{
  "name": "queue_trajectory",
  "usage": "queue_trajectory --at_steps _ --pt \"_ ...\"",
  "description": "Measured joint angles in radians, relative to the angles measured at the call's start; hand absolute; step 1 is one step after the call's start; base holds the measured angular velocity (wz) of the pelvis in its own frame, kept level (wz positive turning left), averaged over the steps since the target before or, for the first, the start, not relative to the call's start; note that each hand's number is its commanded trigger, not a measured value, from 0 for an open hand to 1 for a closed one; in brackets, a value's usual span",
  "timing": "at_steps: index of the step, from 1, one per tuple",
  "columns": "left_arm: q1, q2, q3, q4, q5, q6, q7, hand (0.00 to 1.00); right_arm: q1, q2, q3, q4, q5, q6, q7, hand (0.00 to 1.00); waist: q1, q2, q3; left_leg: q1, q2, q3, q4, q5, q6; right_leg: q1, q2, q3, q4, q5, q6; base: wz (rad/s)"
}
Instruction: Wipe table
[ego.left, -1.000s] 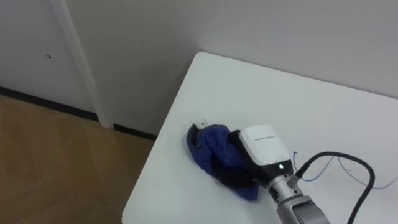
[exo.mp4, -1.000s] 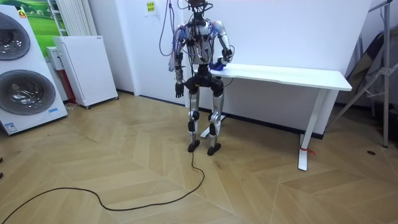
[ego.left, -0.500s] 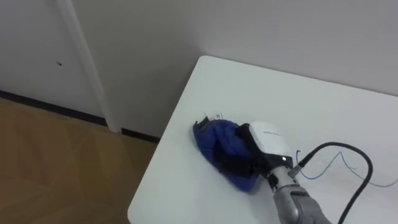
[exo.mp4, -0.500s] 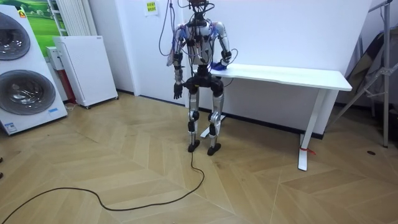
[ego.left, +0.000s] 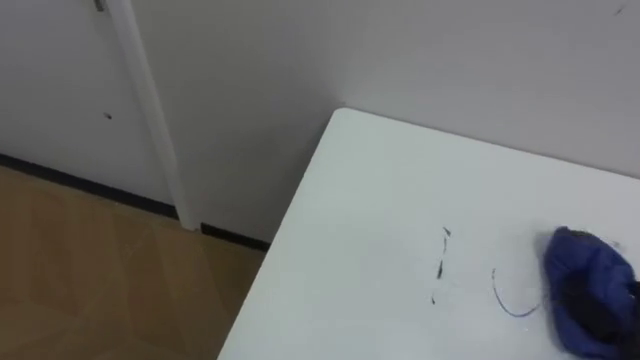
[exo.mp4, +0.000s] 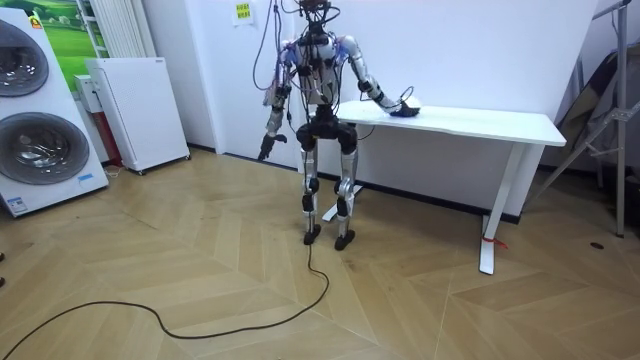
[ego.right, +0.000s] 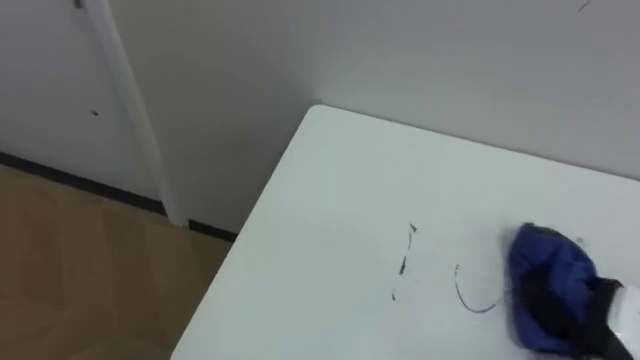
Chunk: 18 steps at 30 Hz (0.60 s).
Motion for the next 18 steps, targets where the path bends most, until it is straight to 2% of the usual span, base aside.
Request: queue_trajectory --at_steps 4,7,9,10,11,12,13,14,16,18 --pt "-0.028 0.0 -0.002 -0.002 0.001 -0.02 -0.001 0.0 0.001 -0.017 -0.023 0.034 0.002 0.005 -0.001 1.0 -0.013 -0.005 -0.0027 0.002 0.0 0.009 0.005 -0.004 0.001 0.006 0.002 0.015 -0.001 0.0 0.0 -0.14" --pt "-0.051 -0.005 -0.011 0.0 0.0 -0.025 -0.001 0.0 -0.007 -0.015 -0.015 0.027 -0.007 0.028 0.008 1.0 -0.011 -0.007 -0.0026 0.008 0.001 0.014 0.006 -0.004 0.0 0.006 0.002 0.014 -0.003 0.0 0.0 -0.08" --pt "-0.067 -0.008 -0.04 0.01 -0.004 -0.025 0.0 0.0 -0.028 -0.002 0.01 -0.017 -0.019 0.087 0.011 1.0 -0.003 -0.007 -0.0011 0.009 0.002 0.019 0.006 -0.005 -0.002 0.004 0.004 0.018 -0.003 0.0 0.0 -0.15" --pt "-0.069 -0.009 -0.05 0.017 -0.005 -0.023 0.001 0.0 -0.033 -0.001 0.02 -0.033 -0.027 0.103 0.013 1.0 0.0 -0.007 -0.0007 0.009 0.003 0.02 0.007 -0.006 -0.003 0.003 0.005 0.02 -0.002 0.0 0.0 -0.28" --pt "-0.072 -0.014 -0.067 0.022 -0.007 -0.014 0.0 0.0 -0.042 -0.002 0.042 -0.062 -0.046 0.144 0.026 1.0 0.016 -0.007 0.0011 0.01 0.007 0.031 0.006 -0.006 -0.004 -0.006 0.009 0.031 0.005 0.001 -0.002 -0.37" --pt "-0.076 -0.018 -0.073 0.025 -0.007 -0.011 0.0 0.0 -0.046 0.0 0.052 -0.083 -0.06 0.168 0.034 1.0 0.032 -0.003 0.0013 0.009 0.009 0.034 0.006 -0.006 -0.005 -0.012 0.012 0.037 0.013 0.003 -0.004 -0.65" --pt "-0.083 -0.02 -0.084 0.04 -0.003 -0.01 -0.001 0.0 -0.058 0.004 0.085 -0.121 -0.109 0.204 0.055 1.0 0.057 -0.003 0.005 0.007 0.012 0.032 0.007 -0.007 -0.006 -0.028 0.018 0.039 0.019 0.008 -0.013 -0.7" --pt "-0.087 -0.023 -0.083 0.042 -0.002 -0.007 -0.002 0.0 -0.071 0.018 0.115 -0.172 -0.173 0.224 0.092 1.0 0.072 -0.001 0.0072 -0.001 0.013 0.019 0.01 -0.007 -0.006 -0.04 0.024 0.04 0.022 0.013 -0.019 -0.61" --pt "-0.101 -0.025 -0.092 0.041 -0.003 -0.002 -0.005 0.0 -0.086 0.036 0.184 -0.267 -0.288 0.248 0.146 1.0 0.082 -0.002 0.0108 -0.022 0.015 0.01 0.014 -0.007 -0.01 -0.065 0.025 0.031 0.032 0.014 -0.022 -0.17" --pt "-0.124 -0.026 -0.126 0.048 -0.005 0.0 -0.01 0.0 -0.147 0.044 0.291 -0.321 -0.387 0.256 0.204 1.0 0.104 -0.003 0.0287 -0.03 0.017 0.009 0.014 -0.002 -0.018 -0.073 0.026 0.023 0.032 0.016 -0.027 0.05"
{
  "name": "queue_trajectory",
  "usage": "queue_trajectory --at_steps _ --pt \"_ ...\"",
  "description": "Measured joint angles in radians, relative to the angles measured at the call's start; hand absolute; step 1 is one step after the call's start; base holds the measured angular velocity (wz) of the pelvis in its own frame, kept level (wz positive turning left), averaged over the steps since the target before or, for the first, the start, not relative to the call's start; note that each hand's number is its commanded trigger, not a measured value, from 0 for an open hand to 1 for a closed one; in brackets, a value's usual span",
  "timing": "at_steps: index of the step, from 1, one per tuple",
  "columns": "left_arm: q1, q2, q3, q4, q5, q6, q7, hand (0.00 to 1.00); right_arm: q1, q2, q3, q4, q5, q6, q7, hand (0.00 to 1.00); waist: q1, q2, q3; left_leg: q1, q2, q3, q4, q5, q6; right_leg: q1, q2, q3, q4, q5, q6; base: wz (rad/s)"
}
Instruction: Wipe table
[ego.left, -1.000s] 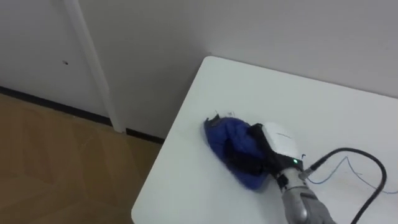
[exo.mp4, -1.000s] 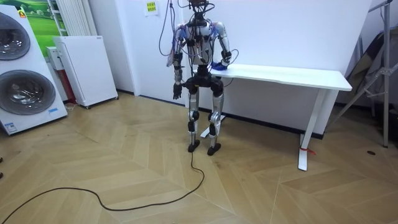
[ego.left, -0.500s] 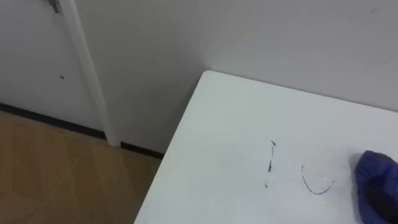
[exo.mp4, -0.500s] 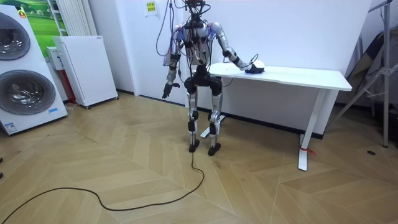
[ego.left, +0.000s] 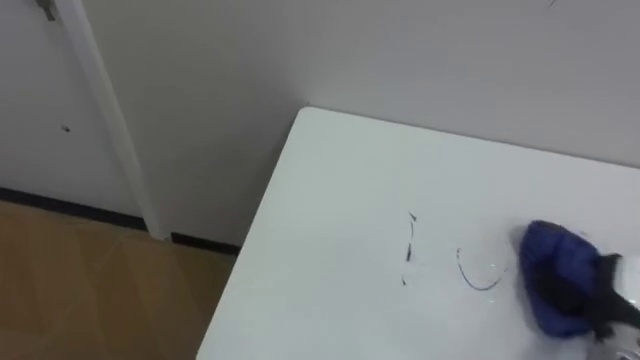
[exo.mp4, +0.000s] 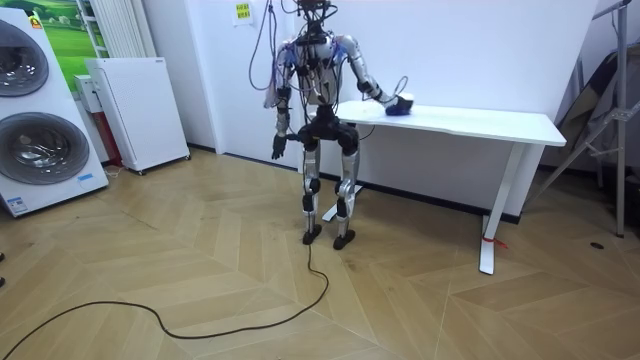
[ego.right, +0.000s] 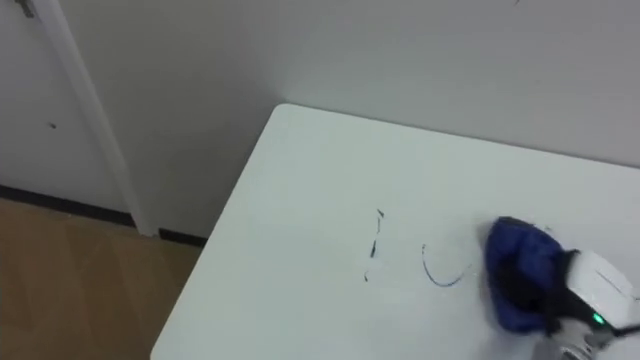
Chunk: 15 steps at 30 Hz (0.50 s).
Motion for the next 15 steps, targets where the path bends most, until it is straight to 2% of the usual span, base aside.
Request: queue_trajectory --at_steps 1,3,4,9,10,13,15 --pt "-0.003 0.001 -0.007 0.0 0.0 0.002 -0.002 0.0 -0.016 0.0 0.027 -0.01 -0.013 0.003 0.015 1.0 0.006 0.005 -0.001 -0.003 0.0 -0.003 0.0 0.001 -0.001 -0.002 0.001 0.0 -0.001 -0.001 -0.001 0.1" --pt "-0.009 0.006 -0.017 -0.005 -0.012 0.008 -0.004 0.0 -0.055 0.001 0.092 -0.055 -0.056 0.007 0.074 1.0 0.033 0.007 0.0042 -0.01 -0.002 -0.008 -0.002 0.005 -0.004 -0.006 0.003 -0.001 -0.006 -0.005 -0.003 0.12" --pt "-0.005 0.009 -0.017 -0.007 -0.018 0.01 -0.005 0.0 -0.061 0.001 0.102 -0.063 -0.066 0.007 0.082 1.0 0.036 0.007 0.0041 -0.012 -0.003 -0.011 -0.002 0.005 -0.004 -0.005 0.003 -0.002 -0.011 -0.005 -0.003 0.21" --pt "0.038 0.017 -0.014 -0.013 -0.033 0.021 -0.004 0.0 -0.045 0.003 0.101 -0.056 -0.081 -0.007 0.044 1.0 0.036 -0.004 -0.0025 -0.021 -0.004 -0.053 -0.004 0.005 -0.004 0.003 -0.003 -0.055 -0.019 -0.014 0.002 0.25" --pt "0.049 0.019 -0.014 -0.023 -0.033 0.021 -0.004 0.0 -0.018 0.003 0.101 -0.05 -0.07 -0.026 0.01 1.0 0.025 -0.01 -0.0059 -0.021 -0.004 -0.052 -0.004 0.005 -0.004 0.005 -0.004 -0.058 -0.019 -0.015 0.003 0.24" --pt "0.062 0.019 -0.014 -0.029 -0.026 0.015 -0.002 0.0 0.011 0.003 0.091 0.02 -0.045 -0.08 -0.085 1.0 -0.004 -0.011 -0.0076 -0.005 -0.01 -0.058 -0.002 0.005 -0.004 0.037 -0.009 -0.056 -0.029 -0.017 0.007 0.41" --pt "0.042 0.021 -0.012 -0.025 -0.013 0.006 0.006 0.0 0.038 0.006 0.04 0.088 0.005 -0.13 -0.152 1.0 -0.026 -0.011 -0.014 0.005 -0.016 -0.028 -0.007 0.006 0.001 0.061 -0.022 -0.048 -0.037 -0.025 0.019 0.69"
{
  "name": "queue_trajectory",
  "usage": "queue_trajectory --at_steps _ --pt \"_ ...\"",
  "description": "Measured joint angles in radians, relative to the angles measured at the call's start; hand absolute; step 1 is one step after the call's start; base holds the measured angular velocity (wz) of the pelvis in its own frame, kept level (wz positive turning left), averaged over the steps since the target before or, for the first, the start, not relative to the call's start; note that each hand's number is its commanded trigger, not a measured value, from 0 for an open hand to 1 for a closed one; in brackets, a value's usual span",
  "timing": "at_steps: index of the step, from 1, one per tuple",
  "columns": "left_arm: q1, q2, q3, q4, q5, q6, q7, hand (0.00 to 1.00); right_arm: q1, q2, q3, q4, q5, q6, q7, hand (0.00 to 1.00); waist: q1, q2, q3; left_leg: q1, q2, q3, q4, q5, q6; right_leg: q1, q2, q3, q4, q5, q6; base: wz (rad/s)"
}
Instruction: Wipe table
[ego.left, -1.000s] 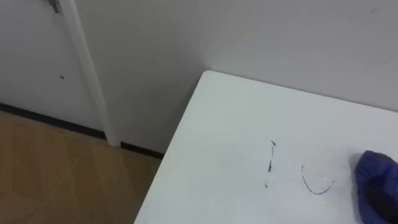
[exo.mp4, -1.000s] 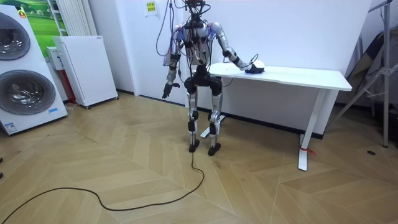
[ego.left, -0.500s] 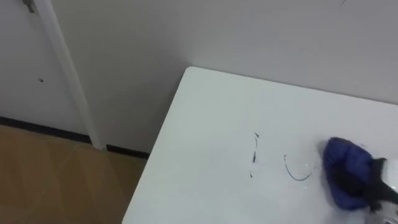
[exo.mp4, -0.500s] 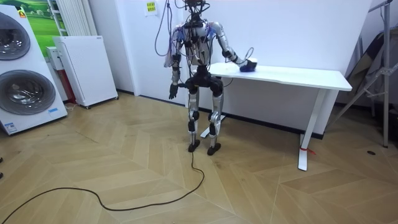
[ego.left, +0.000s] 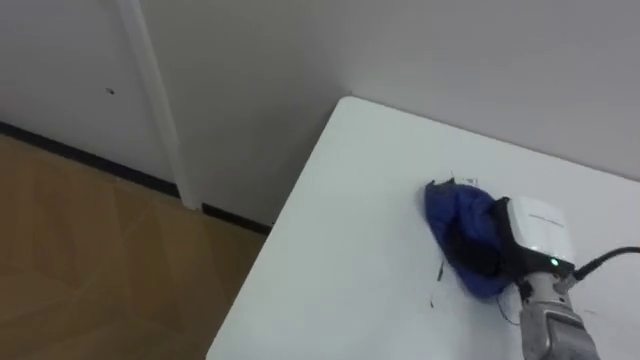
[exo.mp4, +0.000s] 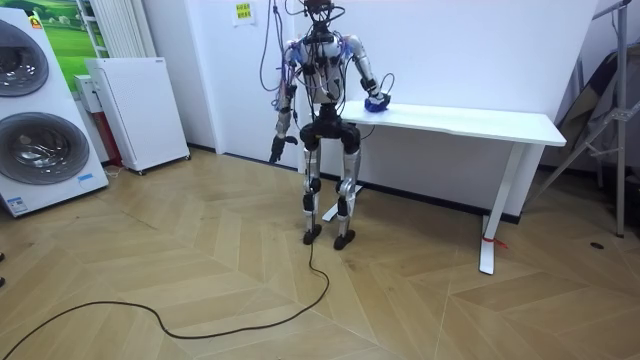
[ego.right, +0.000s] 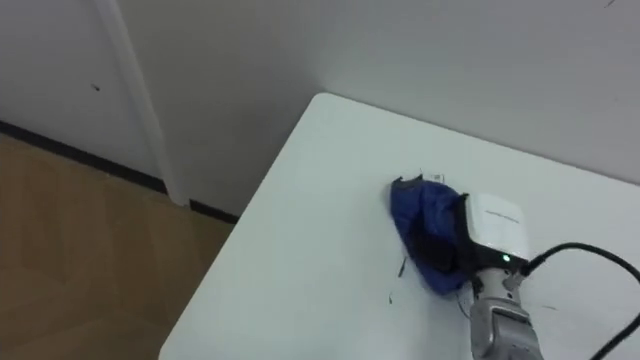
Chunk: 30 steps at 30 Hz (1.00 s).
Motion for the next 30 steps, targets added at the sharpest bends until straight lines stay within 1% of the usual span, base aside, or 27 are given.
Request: queue_trajectory --at_steps 1,3,4,6,7,9,10,11,12,14,16,17,18,19,20,21,22,23,24,25,26,27,29,30 --pt "0.0 0.0 0.003 -0.001 0.005 -0.004 0.003 0.0 0.005 0.003 -0.013 0.015 0.011 -0.01 -0.012 1.0 -0.003 0.002 -0.0011 0.003 -0.001 0.003 -0.001 0.0 0.001 0.006 -0.002 -0.002 0.0 0.0 0.0 0.42" --pt "-0.001 -0.002 0.027 -0.004 0.015 -0.003 0.016 0.0 0.045 0.004 -0.055 0.052 0.069 -0.03 -0.066 1.0 -0.003 0.008 -0.0081 0.007 -0.001 0.003 -0.002 -0.003 0.007 0.019 -0.005 -0.001 0.002 0.0 0.001 0.29" --pt "-0.005 -0.002 0.037 -0.006 0.015 -0.003 0.019 0.0 0.058 0.004 -0.067 0.055 0.089 -0.032 -0.078 1.0 -0.005 0.008 -0.0094 0.007 -0.001 0.005 -0.002 -0.003 0.007 0.021 -0.006 -0.002 0.002 -0.001 0.001 0.26" --pt "0.004 -0.002 0.061 -0.015 0.015 0.005 0.023 0.0 0.072 0.006 -0.109 0.098 0.162 -0.054 -0.108 1.0 -0.016 0.007 -0.013 0.01 0.0 0.021 0.001 -0.003 0.008 0.022 -0.009 -0.001 0.002 -0.001 0.001 0.17" --pt "0.008 -0.005 0.083 -0.016 0.031 0.006 0.024 0.0 0.079 0.009 -0.155 0.129 0.178 -0.065 -0.123 1.0 -0.025 0.005 -0.0162 0.009 0.0 0.028 0.002 -0.002 0.009 0.025 -0.011 -0.002 0.0 -0.001 0.002 0.14" --pt "0.024 -0.011 0.126 -0.024 0.057 0.007 0.024 0.0 0.092 0.009 -0.237 0.176 0.199 -0.066 -0.134 1.0 -0.05 0.002 -0.0181 0.018 -0.001 0.027 0.002 -0.002 0.009 0.04 -0.012 -0.002 0.0 -0.001 0.002 0.09" --pt "0.026 -0.011 0.134 -0.026 0.057 0.007 0.025 0.0 0.097 0.008 -0.252 0.183 0.207 -0.066 -0.135 1.0 -0.052 0.001 -0.0191 0.02 -0.001 0.026 0.002 -0.002 0.009 0.044 -0.011 -0.004 0.001 -0.001 0.002 0.0" --pt "0.025 -0.01 0.14 -0.027 0.055 0.01 0.027 0.0 0.107 0.004 -0.268 0.193 0.234 -0.066 -0.135 1.0 -0.063 -0.002 -0.0215 0.023 -0.001 0.025 0.002 -0.003 0.009 0.05 -0.011 -0.006 0.0 -0.001 0.003 0.0" --pt "0.022 -0.01 0.141 -0.026 0.055 0.01 0.027 0.0 0.109 0.004 -0.274 0.195 0.242 -0.064 -0.135 1.0 -0.066 -0.003 -0.0219 0.024 -0.001 0.025 0.002 -0.003 0.009 0.05 -0.011 -0.005 0.0 -0.001 0.003 -0.07" --pt "0.007 -0.014 0.122 -0.026 0.055 0.011 0.027 0.0 0.106 0.005 -0.281 0.191 0.254 -0.051 -0.123 1.0 -0.065 -0.002 -0.0223 0.025 0.001 0.033 0.001 -0.003 0.009 0.048 -0.009 -0.001 0.0 -0.001 0.003 -0.2" --pt "-0.004 -0.017 0.086 -0.025 0.054 0.011 0.027 0.0 0.079 0.007 -0.251 0.17 0.252 -0.017 -0.112 1.0 -0.059 0.0 -0.0228 0.024 0.002 0.035 0.0 -0.003 0.008 0.043 -0.007 0.003 0.001 -0.001 0.003 -0.25" --pt "-0.01 -0.02 0.064 -0.023 0.054 0.011 0.028 0.0 0.063 0.014 -0.237 0.141 0.234 0.02 -0.092 1.0 -0.047 0.003 -0.0215 0.023 0.003 0.041 -0.001 -0.004 0.007 0.035 -0.003 0.017 0.0 -0.001 0.003 -0.6" --pt "-0.017 -0.024 0.04 -0.014 0.054 0.014 0.028 0.0 0.052 0.02 -0.221 0.104 0.209 0.059 -0.068 1.0 -0.027 0.008 -0.0212 0.021 0.004 0.042 0.001 -0.006 0.005 0.021 0.001 0.03 0.0 -0.001 0.003 -0.72" --pt "-0.024 -0.027 0.025 -0.006 0.054 0.019 0.028 0.0 0.05 0.032 -0.204 0.078 0.193 0.081 -0.054 1.0 -0.017 0.013 -0.0203 0.019 0.005 0.041 0.003 -0.007 0.003 0.018 0.004 0.029 0.002 -0.001 0.001 -0.84" --pt "-0.035 -0.035 -0.002 0.007 0.052 0.032 0.028 0.0 0.05 0.037 -0.158 0.005 0.157 0.122 -0.021 1.0 -0.004 0.023 -0.0173 0.016 0.008 0.032 0.004 -0.007 0.002 0.008 0.011 0.026 0.004 0.006 -0.008 -0.73" --pt "-0.042 -0.042 -0.026 0.01 0.052 0.041 0.028 0.0 0.051 0.051 -0.1 -0.074 0.101 0.155 0.023 1.0 -0.003 0.031 -0.0127 0.012 0.015 0.033 0.005 -0.009 0.0 -0.004 0.017 0.024 0.007 0.013 -0.016 -0.65" --pt "-0.048 -0.042 -0.043 0.012 0.052 0.042 0.028 0.0 0.057 0.059 -0.067 -0.118 0.073 0.169 0.045 1.0 -0.003 0.032 -0.0135 0.005 0.017 0.033 0.007 -0.009 -0.001 -0.014 0.021 0.023 0.009 0.015 -0.02 -0.48" --pt "-0.063 -0.042 -0.08 0.016 0.052 0.045 0.028 0.0 0.061 0.077 0.017 -0.207 0.022 0.197 0.087 1.0 0.005 0.036 -0.0111 -0.002 0.018 0.036 0.007 -0.01 -0.005 -0.033 0.029 0.025 0.019 0.018 -0.025 -0.33" --pt "-0.071 -0.042 -0.096 0.016 0.052 0.047 0.028 0.0 0.061 0.087 0.057 -0.243 0.002 0.208 0.111 1.0 0.014 0.037 -0.0081 -0.003 0.02 0.036 0.007 -0.009 -0.007 -0.038 0.032 0.025 0.02 0.019 -0.027 -0.39" --pt "-0.087 -0.044 -0.124 0.018 0.052 0.049 0.028 0.0 0.058 0.105 0.139 -0.315 -0.039 0.218 0.16 1.0 0.027 0.038 -0.0073 -0.013 0.024 0.035 0.007 -0.008 -0.011 -0.051 0.038 0.025 0.02 0.022 -0.035 -0.2" --pt "-0.102 -0.05 -0.14 0.019 0.052 0.049 0.028 0.0 0.057 0.128 0.2 -0.369 -0.075 0.219 0.202 1.0 0.036 0.037 -0.0045 -0.025 0.027 0.032 0.007 -0.005 -0.016 -0.063 0.041 0.025 0.02 0.023 -0.039 -0.1" --pt "-0.12 -0.055 -0.155 0.019 0.052 0.049 0.028 0.0 0.046 0.156 0.245 -0.392 -0.097 0.218 0.223 1.0 0.05 0.04 0.0007 -0.032 0.03 0.032 0.007 -0.003 -0.019 -0.07 0.045 0.027 0.019 0.024 -0.044 0.04" --pt "-0.119 -0.061 -0.159 0.016 0.052 0.05 0.028 0.0 0.021 0.187 0.3 -0.393 -0.129 0.212 0.242 1.0 0.06 0.042 0.006 -0.032 0.031 0.037 0.005 -0.001 -0.023 -0.071 0.048 0.04 0.018 0.018 -0.052 0.0" --pt "-0.115 -0.063 -0.159 0.015 0.051 0.05 0.028 0.0 0.015 0.191 0.321 -0.394 -0.136 0.209 0.244 1.0 0.068 0.043 0.006 -0.034 0.032 0.037 0.004 0.0 -0.024 -0.074 0.048 0.042 0.018 0.014 -0.053 0.0"
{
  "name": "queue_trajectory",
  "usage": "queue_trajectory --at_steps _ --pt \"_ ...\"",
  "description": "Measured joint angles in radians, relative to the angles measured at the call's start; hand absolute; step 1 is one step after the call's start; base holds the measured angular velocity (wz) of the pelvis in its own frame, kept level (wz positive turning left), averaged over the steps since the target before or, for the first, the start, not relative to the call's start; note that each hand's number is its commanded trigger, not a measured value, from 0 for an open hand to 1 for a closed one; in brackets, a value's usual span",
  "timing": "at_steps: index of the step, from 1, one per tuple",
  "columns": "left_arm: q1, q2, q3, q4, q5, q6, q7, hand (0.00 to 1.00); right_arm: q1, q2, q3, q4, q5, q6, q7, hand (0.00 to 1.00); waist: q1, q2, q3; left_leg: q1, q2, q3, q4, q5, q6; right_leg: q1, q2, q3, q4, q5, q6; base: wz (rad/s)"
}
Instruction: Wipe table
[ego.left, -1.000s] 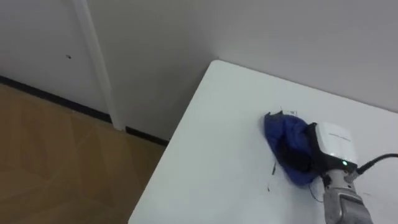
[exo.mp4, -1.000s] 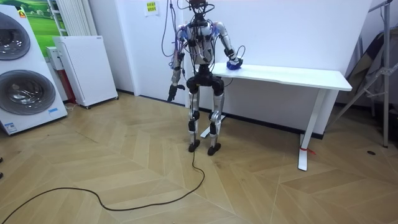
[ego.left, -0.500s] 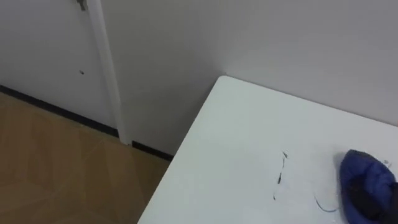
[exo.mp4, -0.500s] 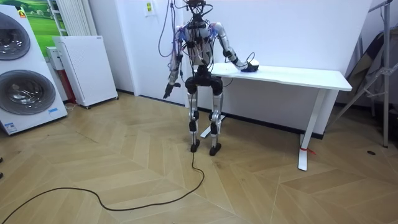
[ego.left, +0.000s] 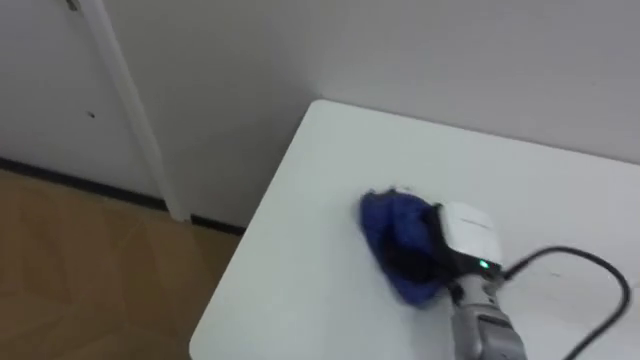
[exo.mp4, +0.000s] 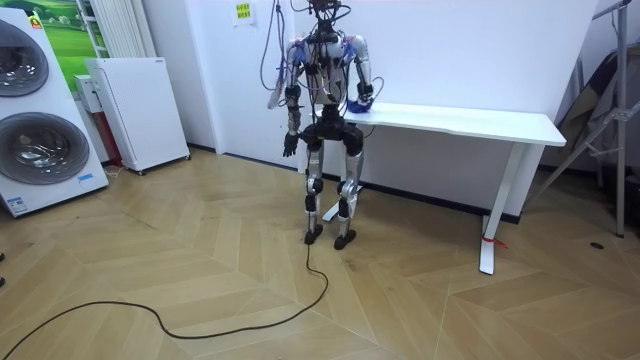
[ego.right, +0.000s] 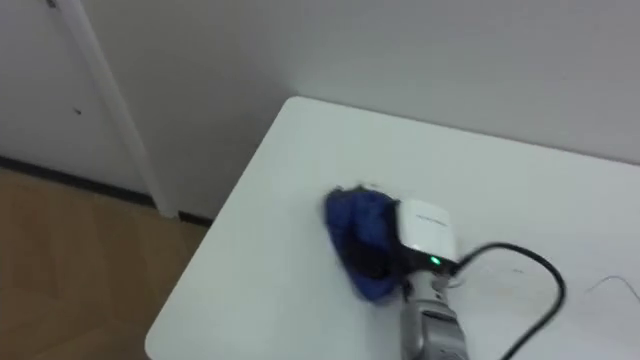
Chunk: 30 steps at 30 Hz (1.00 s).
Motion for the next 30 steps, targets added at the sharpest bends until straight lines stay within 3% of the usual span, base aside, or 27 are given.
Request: queue_trajectory --at_steps 3,7,10,13,15,17,22,25,27,30 --pt "0.009 -0.003 -0.005 -0.003 0.0 0.005 0.0 0.0 0.006 -0.013 -0.003 0.009 0.003 -0.032 -0.01 1.0 -0.005 0.001 0.0001 -0.014 0.0 -0.005 0.001 -0.001 -0.002 -0.008 -0.001 -0.006 -0.003 -0.003 0.001 0.1" --pt "0.018 0.0 0.014 -0.008 -0.021 0.0 0.008 0.0 0.03 -0.042 -0.021 0.067 0.031 -0.142 -0.119 1.0 -0.047 0.001 -0.0005 -0.011 -0.004 -0.001 0.002 0.0 -0.002 0.002 -0.004 -0.013 -0.02 -0.006 0.007 0.17" --pt "0.024 -0.004 0.113 0.0 0.037 -0.018 0.018 0.0 0.153 -0.06 -0.136 0.084 0.041 -0.198 -0.284 1.0 -0.066 -0.007 -0.0035 0.003 -0.016 0.027 -0.004 0.005 0.003 0.025 -0.02 -0.019 -0.033 -0.017 0.023 0.47" --pt "0.041 0.016 0.221 0.02 0.045 -0.017 0.063 0.0 0.294 -0.099 -0.25 0.087 0.062 -0.222 -0.446 1.0 -0.082 -0.014 -0.0143 0.009 -0.027 0.062 -0.005 0.007 0.005 0.044 -0.039 -0.006 -0.035 -0.028 0.042 0.25" --pt "0.055 0.026 0.261 0.02 0.046 -0.015 0.079 0.0 0.319 -0.101 -0.296 0.129 0.095 -0.24 -0.497 1.0 -0.086 -0.02 -0.0192 0.014 -0.033 0.064 -0.005 0.006 0.006 0.047 -0.044 0.007 -0.031 -0.028 0.047 -0.04" --pt "0.056 0.028 0.273 0.018 0.046 -0.015 0.078 0.0 0.319 -0.101 -0.334 0.172 0.122 -0.253 -0.51 1.0 -0.094 -0.017 -0.0235 0.02 -0.033 0.064 -0.006 -0.005 0.025 0.059 -0.044 0.008 -0.031 -0.026 0.051 0.12" --pt "0.047 0.011 0.192 0.02 0.041 -0.016 0.071 0.0 0.22 -0.087 -0.32 0.259 0.14 -0.24 -0.459 1.0 -0.099 -0.014 -0.0234 0.039 -0.032 0.077 -0.007 -0.016 0.042 0.064 -0.044 0.021 -0.014 -0.017 0.061 -0.17" --pt "0.014 0.011 0.121 0.033 0.018 -0.018 0.074 0.0 0.136 -0.063 -0.276 0.246 0.152 -0.163 -0.375 1.0 -0.086 -0.011 -0.022 0.041 -0.027 0.084 -0.005 -0.016 0.043 0.053 -0.03 0.069 -0.014 0.001 0.053 -0.52" --pt "-0.024 0.008 0.085 0.051 -0.019 -0.018 0.077 0.0 0.089 -0.05 -0.222 0.196 0.164 -0.086 -0.279 1.0 -0.057 -0.01 -0.0206 0.035 -0.016 0.102 -0.004 -0.016 0.043 0.022 -0.015 0.076 0.001 0.014 0.041 -0.73" --pt "-0.031 0.007 0.058 0.06 -0.041 -0.016 0.085 0.0 0.053 -0.048 -0.163 0.134 0.145 -0.045 -0.178 1.0 -0.046 -0.008 -0.0169 0.021 -0.012 0.097 -0.003 -0.019 0.038 -0.002 -0.006 0.063 0.003 0.026 0.028 -0.45"
